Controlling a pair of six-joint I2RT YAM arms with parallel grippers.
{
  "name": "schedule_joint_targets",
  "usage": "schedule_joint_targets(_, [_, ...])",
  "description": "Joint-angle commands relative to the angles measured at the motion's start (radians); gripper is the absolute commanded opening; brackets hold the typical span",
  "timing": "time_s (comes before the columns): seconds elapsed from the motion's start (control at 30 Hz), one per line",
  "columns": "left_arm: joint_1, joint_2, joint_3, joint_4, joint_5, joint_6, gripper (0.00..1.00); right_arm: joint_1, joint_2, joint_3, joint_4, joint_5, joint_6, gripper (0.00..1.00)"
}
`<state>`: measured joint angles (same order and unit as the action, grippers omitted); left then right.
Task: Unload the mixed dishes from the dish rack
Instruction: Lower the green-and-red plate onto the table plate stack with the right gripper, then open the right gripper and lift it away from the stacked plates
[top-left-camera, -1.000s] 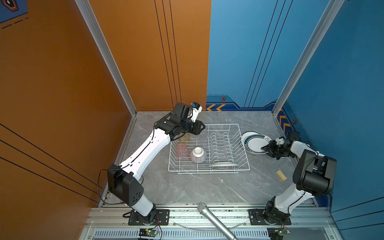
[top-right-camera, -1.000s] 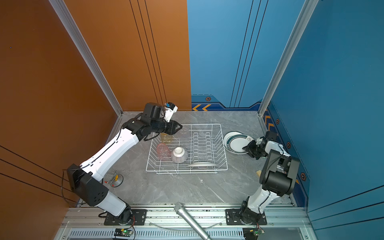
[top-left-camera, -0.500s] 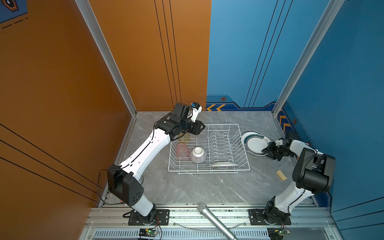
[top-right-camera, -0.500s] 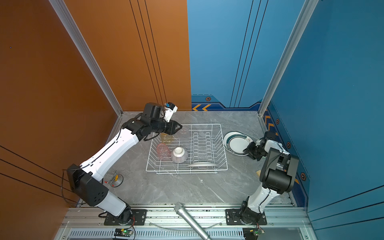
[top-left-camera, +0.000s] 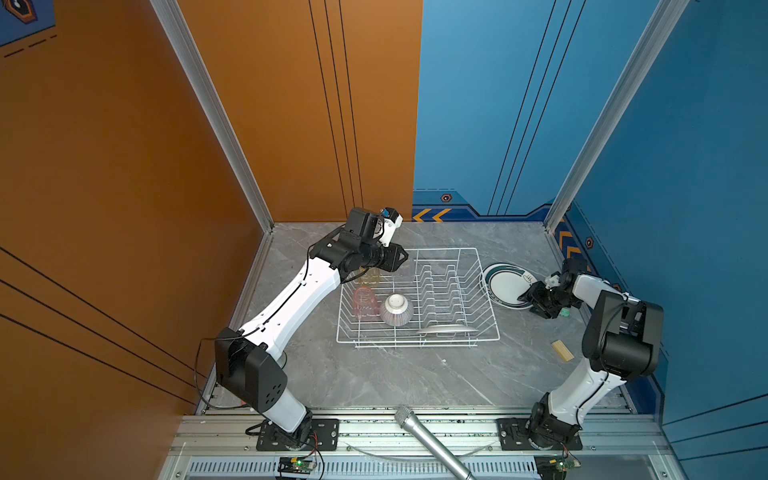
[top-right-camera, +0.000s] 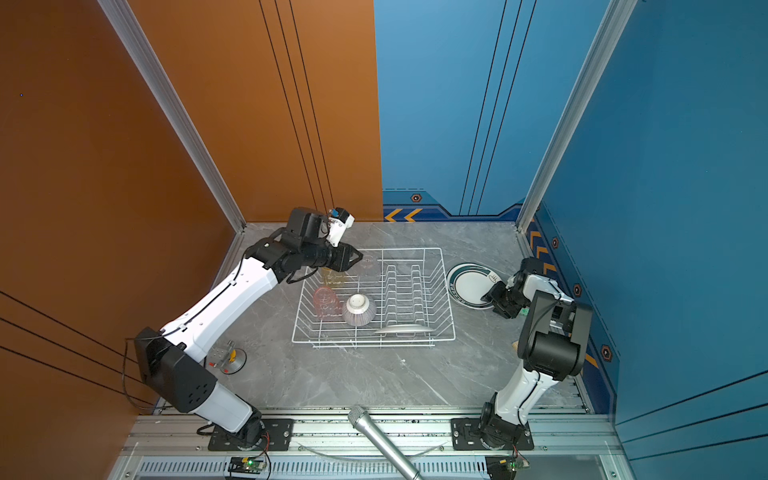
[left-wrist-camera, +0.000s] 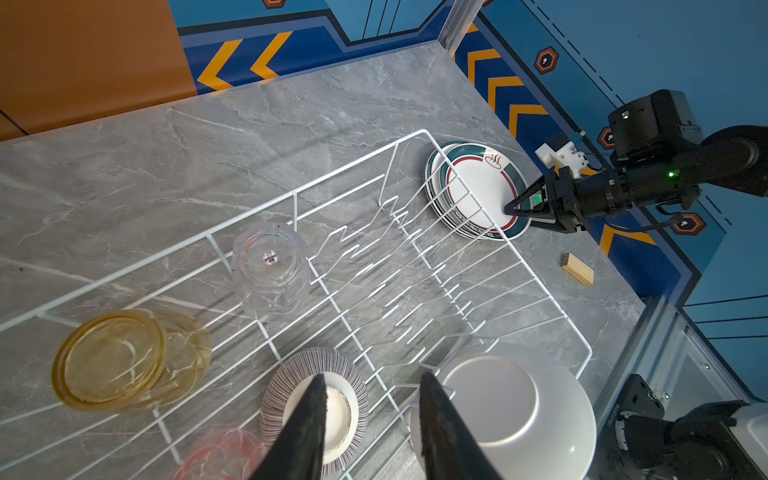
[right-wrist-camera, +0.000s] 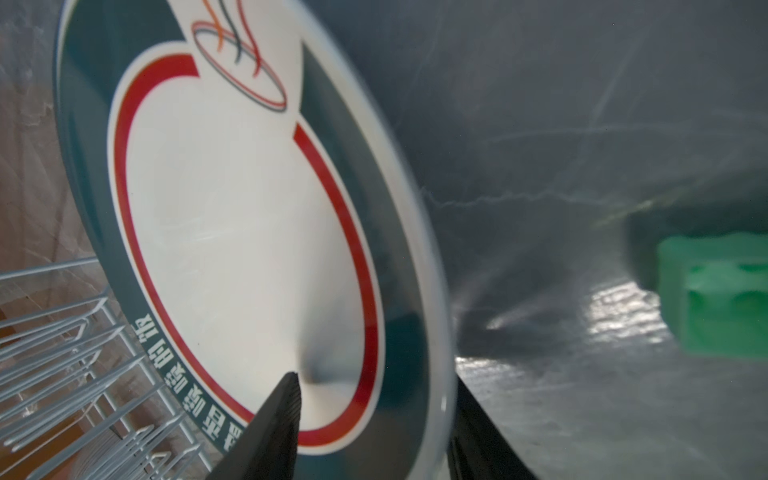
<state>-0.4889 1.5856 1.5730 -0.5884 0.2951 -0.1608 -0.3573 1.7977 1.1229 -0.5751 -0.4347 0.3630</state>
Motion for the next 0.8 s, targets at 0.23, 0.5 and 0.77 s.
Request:
schedule_joint_targets(0.23, [0.013, -0.029, -0.016, -0.019, 0.006, 0.022, 0.38, 0.053, 0.015, 0.061, -0.066, 0.145, 0.002, 0.67])
schedule_joint_targets(0.5, [0.016, -0.026, -0.014, -0.029, 0.002, 0.033, 0.38, 0.09, 0.033, 0.097, -0.076, 0.209, 0.023, 0.7])
schedule_joint_targets(0.77, [0.019, -0.026, -0.018, -0.035, -0.002, 0.04, 0.38, 0.128, 0.07, 0.146, -0.097, 0.254, 0.03, 0.71])
